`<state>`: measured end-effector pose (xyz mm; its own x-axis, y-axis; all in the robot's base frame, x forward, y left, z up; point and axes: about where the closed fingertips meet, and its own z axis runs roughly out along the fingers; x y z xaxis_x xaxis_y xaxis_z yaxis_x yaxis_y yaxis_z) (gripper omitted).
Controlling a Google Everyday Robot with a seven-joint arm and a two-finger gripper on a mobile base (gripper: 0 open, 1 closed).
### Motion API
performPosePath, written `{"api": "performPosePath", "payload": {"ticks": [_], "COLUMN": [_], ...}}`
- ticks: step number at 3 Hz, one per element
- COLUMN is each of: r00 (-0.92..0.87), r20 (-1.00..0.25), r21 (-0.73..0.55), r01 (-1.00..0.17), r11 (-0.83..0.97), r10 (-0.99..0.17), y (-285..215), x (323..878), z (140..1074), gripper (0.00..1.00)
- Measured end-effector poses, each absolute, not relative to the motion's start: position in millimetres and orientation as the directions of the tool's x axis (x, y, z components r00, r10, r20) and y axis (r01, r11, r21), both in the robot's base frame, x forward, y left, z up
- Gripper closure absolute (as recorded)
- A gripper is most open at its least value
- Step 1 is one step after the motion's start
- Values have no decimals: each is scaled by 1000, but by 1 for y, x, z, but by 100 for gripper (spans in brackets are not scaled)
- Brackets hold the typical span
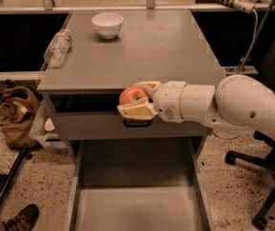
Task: Pick apple from middle drawer and place on counter
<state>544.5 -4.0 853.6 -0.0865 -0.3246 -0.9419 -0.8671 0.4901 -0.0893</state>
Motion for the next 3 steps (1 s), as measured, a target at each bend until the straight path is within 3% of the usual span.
{"api": "performPosePath", "payload": {"ticks": [2,3], "r00": [-80,-44], "r20": [-942,-950], "r21": [-97,-132], "r01": [-865,-841], "r11": [493,525], "r10": [-327,-310], "y": [-6,-22], "x": [547,577], "z": [859,903], "gripper": [100,100]}}
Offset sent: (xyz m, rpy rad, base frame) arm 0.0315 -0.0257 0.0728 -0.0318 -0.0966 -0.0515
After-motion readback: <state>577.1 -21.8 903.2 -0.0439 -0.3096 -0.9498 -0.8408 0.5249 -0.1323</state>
